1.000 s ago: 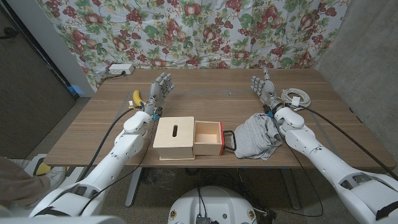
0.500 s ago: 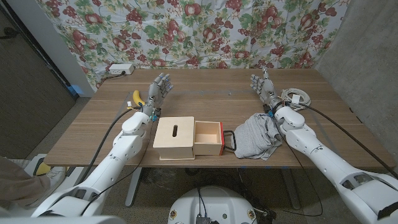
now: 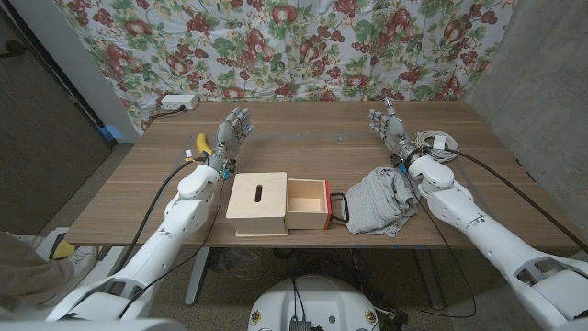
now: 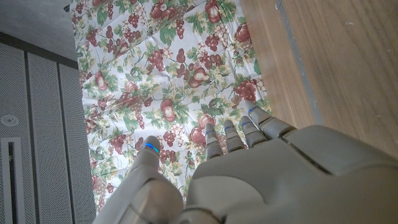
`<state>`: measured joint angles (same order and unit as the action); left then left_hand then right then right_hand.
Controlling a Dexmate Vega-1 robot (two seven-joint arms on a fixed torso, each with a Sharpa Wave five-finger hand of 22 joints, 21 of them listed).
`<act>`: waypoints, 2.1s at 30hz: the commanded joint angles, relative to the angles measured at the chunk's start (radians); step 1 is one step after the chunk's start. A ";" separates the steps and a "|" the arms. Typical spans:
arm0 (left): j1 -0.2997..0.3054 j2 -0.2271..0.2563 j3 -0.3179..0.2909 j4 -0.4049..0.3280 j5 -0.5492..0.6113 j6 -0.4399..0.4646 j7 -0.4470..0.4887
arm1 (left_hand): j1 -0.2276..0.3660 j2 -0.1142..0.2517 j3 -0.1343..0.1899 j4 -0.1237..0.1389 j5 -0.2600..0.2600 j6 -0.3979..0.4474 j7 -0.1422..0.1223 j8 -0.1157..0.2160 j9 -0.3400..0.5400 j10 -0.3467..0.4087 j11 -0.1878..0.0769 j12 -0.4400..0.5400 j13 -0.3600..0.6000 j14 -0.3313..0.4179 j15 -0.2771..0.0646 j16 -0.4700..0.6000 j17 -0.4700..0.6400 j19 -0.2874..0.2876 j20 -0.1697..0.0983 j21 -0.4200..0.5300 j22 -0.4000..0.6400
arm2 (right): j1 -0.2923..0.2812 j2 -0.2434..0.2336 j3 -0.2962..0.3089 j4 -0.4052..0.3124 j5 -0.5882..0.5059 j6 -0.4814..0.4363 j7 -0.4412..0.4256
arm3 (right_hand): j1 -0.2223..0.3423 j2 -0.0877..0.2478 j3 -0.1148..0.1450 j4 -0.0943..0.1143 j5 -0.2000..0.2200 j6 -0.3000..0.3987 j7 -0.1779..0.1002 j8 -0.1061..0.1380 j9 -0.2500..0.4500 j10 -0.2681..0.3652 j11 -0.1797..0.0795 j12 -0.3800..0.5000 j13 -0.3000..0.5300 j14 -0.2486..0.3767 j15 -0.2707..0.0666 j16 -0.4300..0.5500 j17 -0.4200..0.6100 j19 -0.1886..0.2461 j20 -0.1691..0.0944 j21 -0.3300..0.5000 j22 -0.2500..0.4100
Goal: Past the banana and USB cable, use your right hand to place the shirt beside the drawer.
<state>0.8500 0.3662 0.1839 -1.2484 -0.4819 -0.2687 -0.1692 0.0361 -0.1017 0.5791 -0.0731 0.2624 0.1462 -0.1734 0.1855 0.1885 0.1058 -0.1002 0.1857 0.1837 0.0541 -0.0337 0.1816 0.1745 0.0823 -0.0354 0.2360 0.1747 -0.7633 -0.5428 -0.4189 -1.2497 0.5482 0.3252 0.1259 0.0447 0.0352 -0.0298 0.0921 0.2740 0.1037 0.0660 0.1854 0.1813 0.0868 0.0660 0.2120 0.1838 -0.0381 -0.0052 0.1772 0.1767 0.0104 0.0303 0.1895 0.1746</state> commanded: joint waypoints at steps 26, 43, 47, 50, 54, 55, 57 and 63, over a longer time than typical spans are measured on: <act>-0.011 0.001 -0.011 0.019 0.002 -0.001 -0.025 | -0.002 -0.002 0.001 -0.006 0.007 0.002 -0.003 0.010 0.002 0.002 0.003 0.011 0.004 -0.006 -0.062 0.003 0.005 0.010 -0.011 -0.011 0.003 | -0.084 -0.189 0.005 -0.230 -0.168 -0.064 -0.074 | 0.117 0.001 0.026 -0.075 0.032 0.000 -0.029 0.018 0.003 -0.010 -0.042 0.001 0.002 -0.024 -0.049 0.003 -0.001 -0.002 -0.015 0.008 0.002; -0.011 0.013 -0.005 0.002 0.010 0.011 -0.028 | -0.002 -0.001 0.000 -0.007 0.007 0.001 -0.001 0.010 0.002 0.001 0.004 0.011 0.004 -0.007 -0.062 0.003 0.005 0.010 -0.014 -0.015 0.003 | -0.123 -0.303 0.019 -0.371 -0.257 -0.160 -0.101 | 0.190 0.004 0.045 -0.122 0.056 0.007 -0.041 0.023 0.003 0.000 -0.058 0.006 0.002 -0.009 -0.059 0.006 -0.003 0.000 -0.010 0.006 0.002; -0.015 0.014 -0.003 0.004 0.011 0.014 -0.030 | -0.002 -0.001 0.000 -0.007 0.007 0.001 -0.001 0.010 0.002 0.000 0.004 0.011 0.004 -0.007 -0.062 0.004 0.005 0.011 -0.015 -0.015 0.003 | -0.140 -0.315 0.030 -0.394 -0.264 -0.171 -0.120 | 0.198 0.002 0.047 -0.127 0.060 0.008 -0.042 0.023 0.003 0.000 -0.059 0.006 0.002 -0.008 -0.061 0.006 -0.003 0.002 -0.012 0.007 0.002; -0.023 0.014 0.000 0.012 0.015 0.012 -0.032 | -0.002 -0.001 0.000 -0.008 0.007 0.001 -0.001 0.010 0.002 0.000 0.004 0.011 0.004 -0.007 -0.062 0.004 0.005 0.011 -0.015 -0.016 0.003 | -0.141 -0.344 0.029 -0.416 -0.282 -0.183 -0.103 | 0.203 0.002 0.048 -0.130 0.063 0.008 -0.042 0.023 0.003 0.002 -0.060 0.006 0.002 -0.008 -0.060 0.005 -0.003 0.001 -0.013 0.006 0.002; -0.028 0.012 0.003 0.016 0.015 0.014 -0.035 | -0.002 -0.001 0.000 -0.008 0.007 0.002 0.000 0.011 0.002 0.000 0.005 0.011 0.004 -0.007 -0.062 0.004 0.005 0.011 -0.015 -0.017 0.003 | -0.145 -0.371 0.028 -0.447 -0.311 -0.210 -0.103 | 0.217 0.001 0.049 -0.140 0.071 -0.002 -0.043 0.018 0.003 -0.013 -0.059 0.001 0.003 -0.021 -0.057 0.000 -0.002 -0.011 -0.008 0.002 0.002; -0.029 0.011 0.003 0.016 0.014 0.016 -0.036 | -0.002 -0.001 0.000 -0.008 0.007 0.002 -0.001 0.011 0.002 0.000 0.005 0.011 0.004 -0.007 -0.061 0.004 0.005 0.011 -0.015 -0.017 0.003 | -0.149 -0.374 0.031 -0.456 -0.313 -0.215 -0.107 | 0.218 0.000 0.049 -0.141 0.072 -0.003 -0.043 0.017 0.003 -0.014 -0.060 0.000 0.003 -0.022 -0.057 0.000 -0.002 -0.013 -0.006 0.001 0.002; -0.026 0.012 0.004 0.011 0.015 0.022 -0.032 | -0.002 0.000 0.000 -0.008 0.007 0.001 -0.001 0.010 0.002 0.000 0.005 0.011 0.004 -0.008 -0.062 0.004 0.005 0.011 -0.016 -0.017 0.003 | -0.160 -0.392 0.035 -0.484 -0.336 -0.236 -0.123 | 0.220 -0.001 0.049 -0.143 0.074 -0.006 -0.044 0.016 0.003 -0.015 -0.061 0.000 0.003 -0.023 -0.058 0.000 -0.002 -0.015 -0.004 0.000 0.002; -0.018 0.015 0.002 0.002 0.017 0.026 -0.026 | -0.002 0.000 -0.001 -0.009 0.007 0.001 -0.001 0.010 0.002 -0.001 0.005 0.011 0.004 -0.009 -0.062 0.004 0.005 0.010 -0.016 -0.019 0.003 | -0.177 -0.414 0.042 -0.520 -0.372 -0.258 -0.145 | 0.224 -0.003 0.048 -0.146 0.077 -0.008 -0.046 0.015 0.003 -0.016 -0.066 0.000 0.003 -0.025 -0.056 0.000 -0.002 -0.016 -0.003 0.000 0.002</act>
<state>0.8283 0.3778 0.1837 -1.2390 -0.4686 -0.2523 -0.2012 0.0360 -0.1016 0.5748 -0.0774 0.2623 0.1462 -0.1733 0.1896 0.1884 0.1058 -0.1001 0.1923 0.1835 0.0448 -0.0357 0.1815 0.1743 0.0862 -0.0357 0.2206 0.1745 -0.9102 -0.8986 -0.3891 -1.6881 0.2543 0.1325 0.0166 0.2533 0.0318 0.0194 -0.0482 0.3448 0.0968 0.0205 0.2005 0.1817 0.0749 0.0046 0.2160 0.1836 -0.0539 -0.0363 0.1777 0.1721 -0.0050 0.0217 0.1895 0.1745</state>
